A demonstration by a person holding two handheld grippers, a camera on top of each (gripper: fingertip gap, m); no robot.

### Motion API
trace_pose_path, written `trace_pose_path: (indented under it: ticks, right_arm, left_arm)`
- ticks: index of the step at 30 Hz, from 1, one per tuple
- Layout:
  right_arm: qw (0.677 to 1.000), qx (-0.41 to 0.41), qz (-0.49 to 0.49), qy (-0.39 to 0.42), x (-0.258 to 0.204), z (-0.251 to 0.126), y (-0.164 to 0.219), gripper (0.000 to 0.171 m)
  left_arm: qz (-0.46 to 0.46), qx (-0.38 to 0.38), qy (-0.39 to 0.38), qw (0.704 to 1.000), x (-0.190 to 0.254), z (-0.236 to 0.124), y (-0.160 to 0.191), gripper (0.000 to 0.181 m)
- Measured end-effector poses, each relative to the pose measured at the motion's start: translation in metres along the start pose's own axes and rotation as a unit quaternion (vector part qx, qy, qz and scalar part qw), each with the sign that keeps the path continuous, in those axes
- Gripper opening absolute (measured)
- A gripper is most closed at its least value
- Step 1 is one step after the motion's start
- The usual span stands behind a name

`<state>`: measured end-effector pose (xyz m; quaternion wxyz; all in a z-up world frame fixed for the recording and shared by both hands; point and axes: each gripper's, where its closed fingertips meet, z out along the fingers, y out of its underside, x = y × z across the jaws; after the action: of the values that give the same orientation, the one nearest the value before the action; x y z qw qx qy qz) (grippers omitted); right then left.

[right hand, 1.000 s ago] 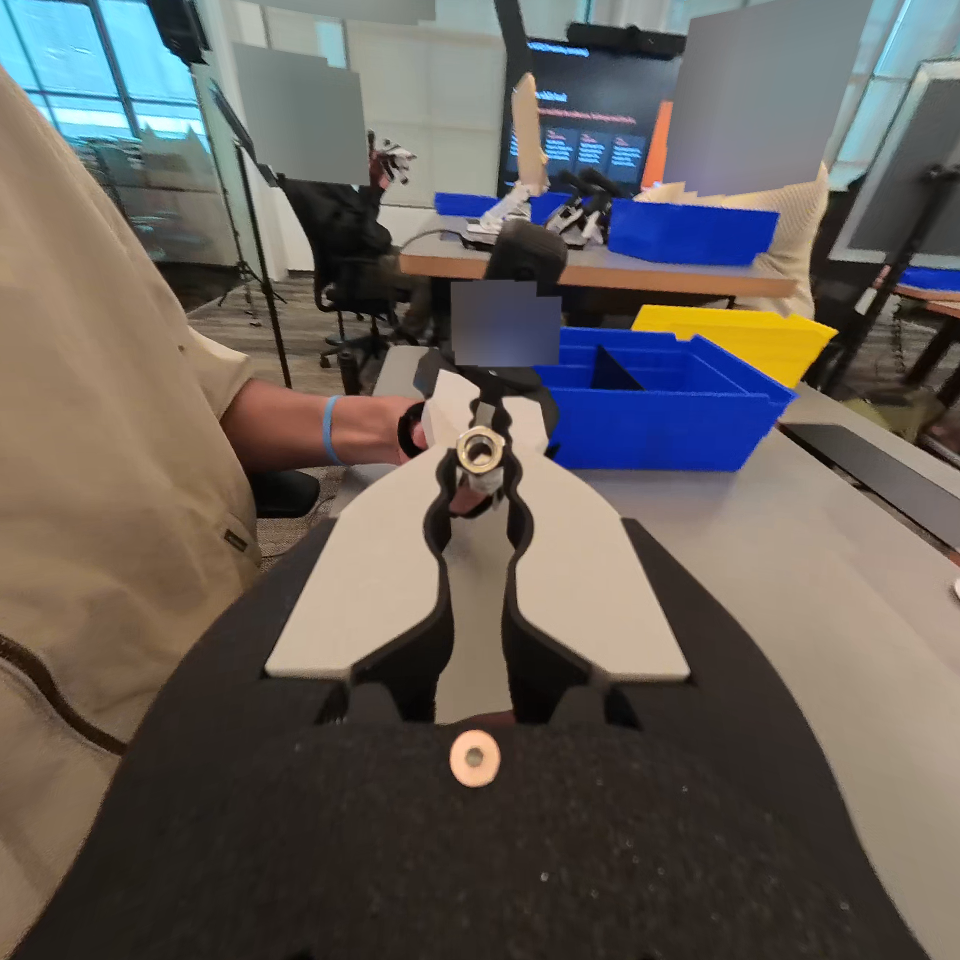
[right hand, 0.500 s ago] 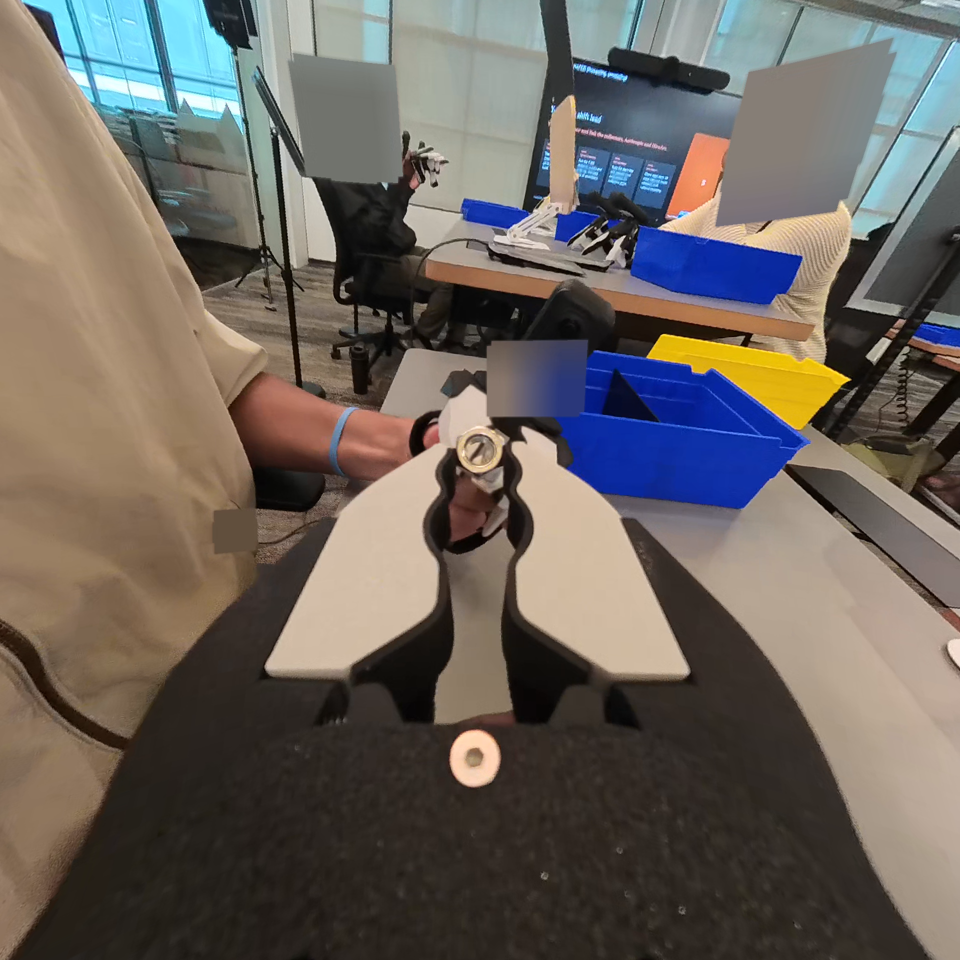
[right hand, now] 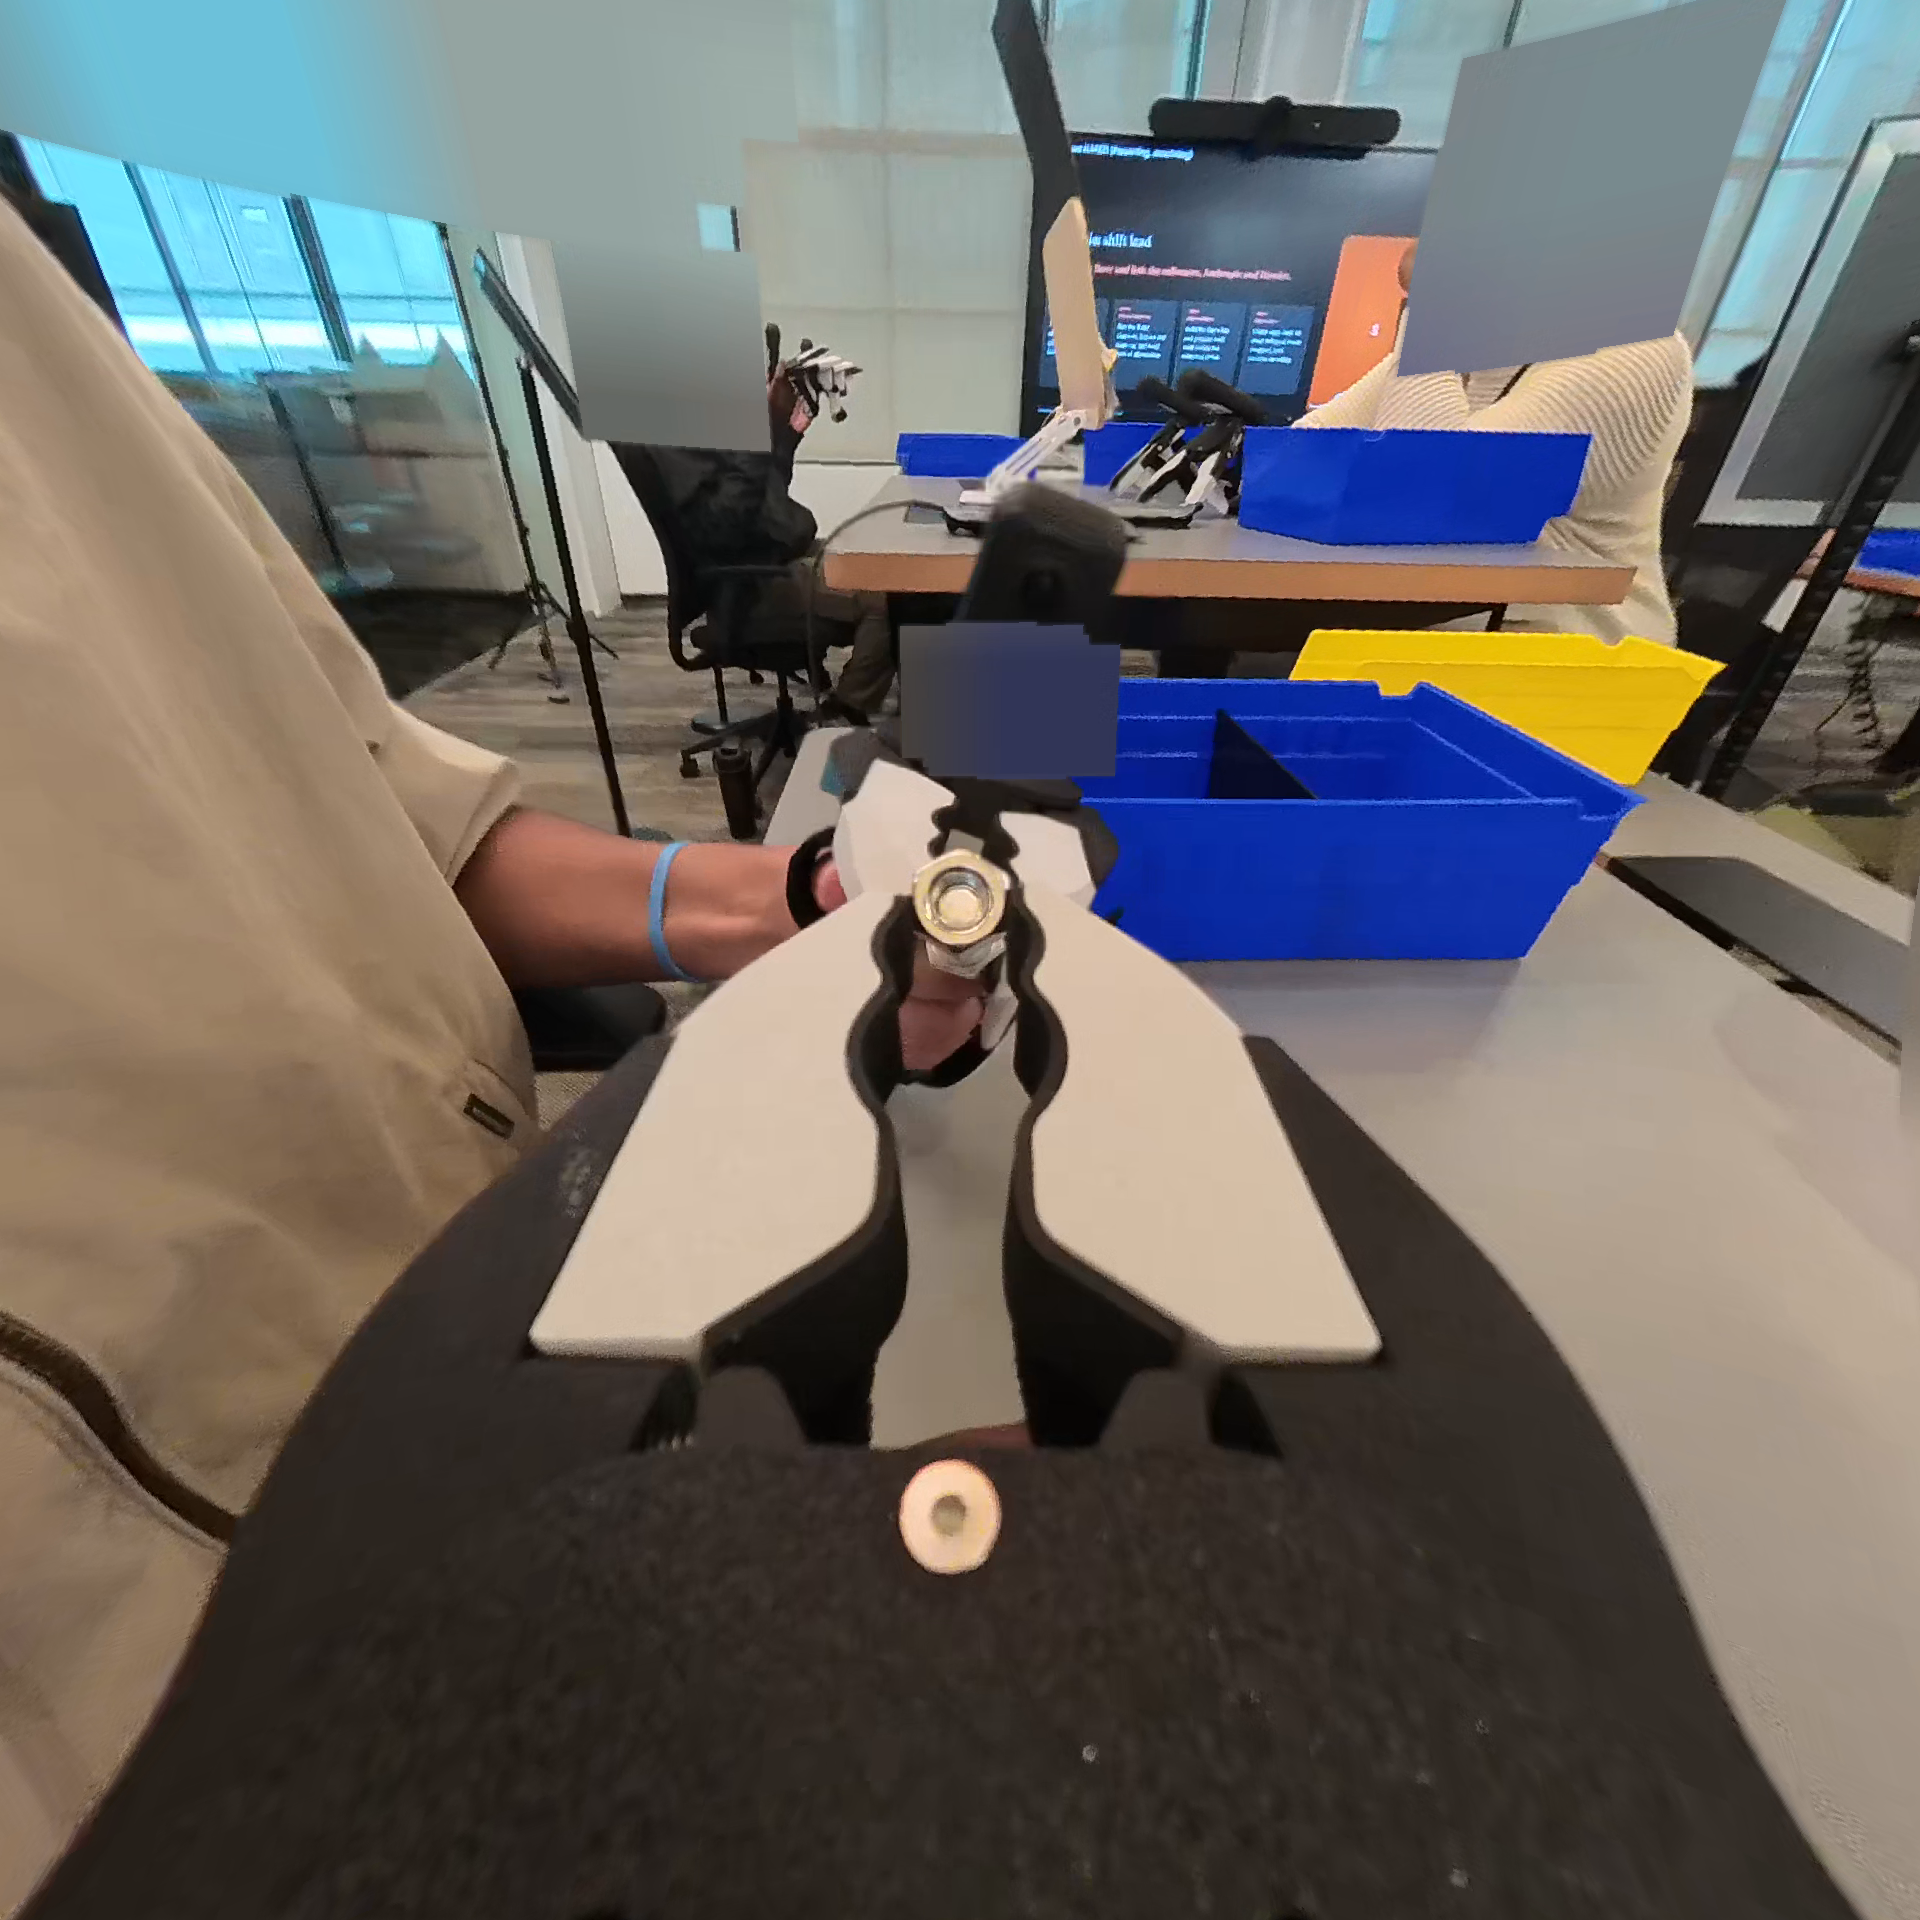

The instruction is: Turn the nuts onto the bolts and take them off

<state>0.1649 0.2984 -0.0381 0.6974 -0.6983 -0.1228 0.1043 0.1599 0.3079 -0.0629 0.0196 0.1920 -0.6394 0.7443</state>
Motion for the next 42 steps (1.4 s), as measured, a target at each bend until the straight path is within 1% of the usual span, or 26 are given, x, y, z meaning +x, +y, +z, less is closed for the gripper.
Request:
trace_pose_path:
  ticks: [3, 7, 10, 12, 14, 18, 22, 25, 26, 30, 31, 34, 36, 37, 39, 42]
  right_arm:
    - [0.999, 0.021, 0.045, 0.003, 0.005, -0.003, 0.002, 0.017]
    - [0.992, 0.046, 0.115, 0.011, 0.012, -0.007, 0.005, 0.017]
    - [0.983, 0.05, 0.177, 0.024, 0.016, -0.008, 0.011, 0.017]
    - [0.976, 0.043, 0.212, 0.034, 0.017, -0.007, 0.016, 0.017]
    - [0.971, 0.039, 0.233, 0.044, 0.018, -0.005, 0.019, 0.017]
    - [0.959, 0.039, 0.275, 0.061, 0.022, -0.004, 0.021, 0.017]
    - [0.94, 0.017, 0.326, 0.096, 0.03, -0.004, 0.027, 0.017]
    - [0.921, 0.021, 0.375, 0.109, 0.036, -0.003, 0.03, 0.017]
    - [0.918, 0.024, 0.381, 0.105, 0.036, -0.002, 0.029, 0.017]
    - [0.921, 0.011, 0.376, 0.098, 0.035, 0.004, 0.027, 0.017]
    - [0.925, 0.004, 0.368, 0.093, 0.033, 0.006, 0.025, 0.017]
    - [0.938, -0.056, 0.327, 0.102, 0.028, 0.019, 0.032, 0.017]
    - [0.947, -0.066, 0.298, 0.103, 0.026, 0.024, 0.028, 0.017]
    - [0.95, -0.069, 0.285, 0.11, 0.028, 0.022, 0.025, 0.017]
    - [0.953, -0.084, 0.258, 0.138, 0.038, 0.014, 0.026, 0.017]
    - [0.954, -0.094, 0.232, 0.166, 0.046, -0.002, 0.031, 0.017]
  left_arm:
    - [0.065, -0.028, -0.072, 0.995, -0.006, 0.003, 0.002, 0.017]
    - [0.161, -0.057, -0.185, 0.968, -0.016, 0.004, 0.002, 0.017]
    - [0.201, -0.07, -0.239, 0.947, -0.02, 0.001, 0.004, 0.017]
    - [0.198, -0.084, -0.248, 0.945, -0.023, 0.0, 0.01, 0.017]
    - [0.182, -0.08, -0.247, 0.949, -0.025, 0.0, 0.015, 0.017]
    - [0.163, -0.052, -0.254, 0.952, -0.028, 0.0, 0.014, 0.017]
    - [0.18, -0.051, -0.29, 0.938, -0.033, -0.004, 0.014, 0.017]
    - [0.19, -0.054, -0.322, 0.926, -0.038, -0.005, 0.014, 0.017]
    - [0.189, -0.056, -0.324, 0.925, -0.039, -0.005, 0.015, 0.017]
    - [0.168, -0.057, -0.325, 0.929, -0.044, -0.005, 0.02, 0.017]
    - [0.165, -0.064, -0.322, 0.93, -0.044, -0.004, 0.023, 0.0]
    - [0.171, -0.036, -0.299, 0.938, -0.035, 0.001, 0.015, 0.0]
    - [0.188, -0.061, -0.309, 0.93, -0.036, -0.001, 0.017, 0.0]
    - [0.19, -0.065, -0.313, 0.928, -0.039, -0.005, 0.019, 0.0]
    - [0.164, -0.093, -0.313, 0.931, -0.046, -0.012, 0.03, 0.0]
    - [0.15, -0.116, -0.318, 0.929, -0.043, -0.026, 0.041, 0.0]
